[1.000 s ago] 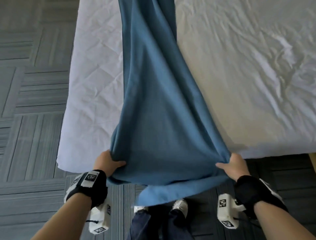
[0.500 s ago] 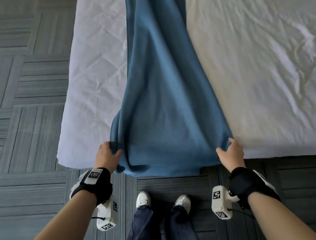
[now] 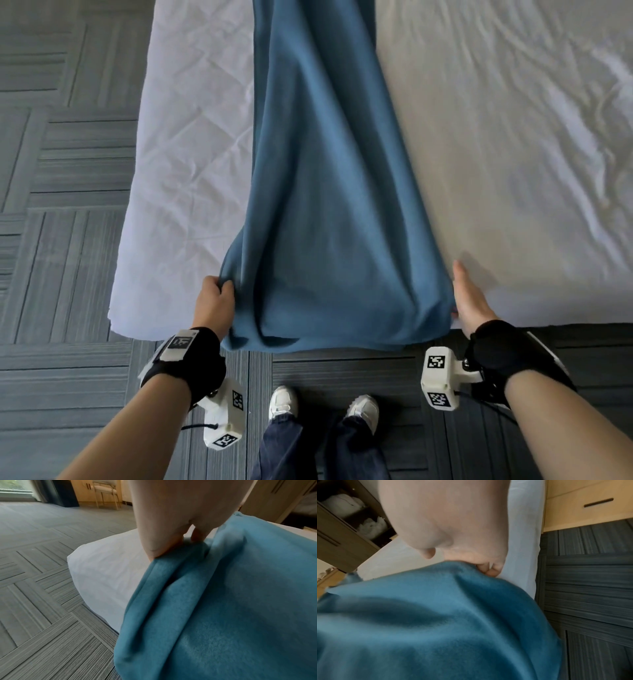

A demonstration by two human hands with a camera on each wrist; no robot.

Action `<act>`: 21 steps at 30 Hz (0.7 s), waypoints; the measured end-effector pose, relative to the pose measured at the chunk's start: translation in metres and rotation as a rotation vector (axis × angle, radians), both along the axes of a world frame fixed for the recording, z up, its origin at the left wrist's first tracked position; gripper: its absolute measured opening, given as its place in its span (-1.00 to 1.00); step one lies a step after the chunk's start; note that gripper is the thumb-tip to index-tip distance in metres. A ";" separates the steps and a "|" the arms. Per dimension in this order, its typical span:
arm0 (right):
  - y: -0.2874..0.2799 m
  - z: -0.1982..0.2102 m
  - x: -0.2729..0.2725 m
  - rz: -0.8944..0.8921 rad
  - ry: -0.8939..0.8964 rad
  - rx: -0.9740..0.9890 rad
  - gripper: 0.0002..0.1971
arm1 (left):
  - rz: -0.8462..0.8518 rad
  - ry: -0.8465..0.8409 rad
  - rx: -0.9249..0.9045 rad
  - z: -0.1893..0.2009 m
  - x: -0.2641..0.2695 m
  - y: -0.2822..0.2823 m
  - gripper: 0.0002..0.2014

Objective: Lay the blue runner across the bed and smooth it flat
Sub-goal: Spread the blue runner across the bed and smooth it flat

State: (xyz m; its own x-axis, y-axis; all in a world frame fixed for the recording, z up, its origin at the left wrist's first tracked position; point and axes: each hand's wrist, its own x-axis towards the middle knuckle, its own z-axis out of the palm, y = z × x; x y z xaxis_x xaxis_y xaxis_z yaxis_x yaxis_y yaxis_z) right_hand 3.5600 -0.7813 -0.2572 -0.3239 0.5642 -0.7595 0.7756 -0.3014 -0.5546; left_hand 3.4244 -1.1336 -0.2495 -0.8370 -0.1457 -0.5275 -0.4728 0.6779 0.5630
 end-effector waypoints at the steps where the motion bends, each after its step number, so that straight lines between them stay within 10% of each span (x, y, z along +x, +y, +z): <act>1: 0.001 0.001 0.000 -0.013 -0.004 0.014 -0.37 | 0.022 0.023 0.026 0.005 0.000 -0.001 -0.89; 8: 0.053 0.037 0.008 -0.213 0.107 0.675 -0.68 | 0.323 0.358 -0.206 0.047 -0.019 -0.037 -0.71; 15: 0.071 0.020 0.033 0.258 -0.196 0.447 -0.68 | 0.017 -0.043 -0.272 0.010 -0.013 -0.052 -0.68; 21: 0.061 0.018 0.047 0.033 -0.098 0.731 -0.70 | 0.219 0.187 -0.269 0.018 -0.002 -0.054 -0.75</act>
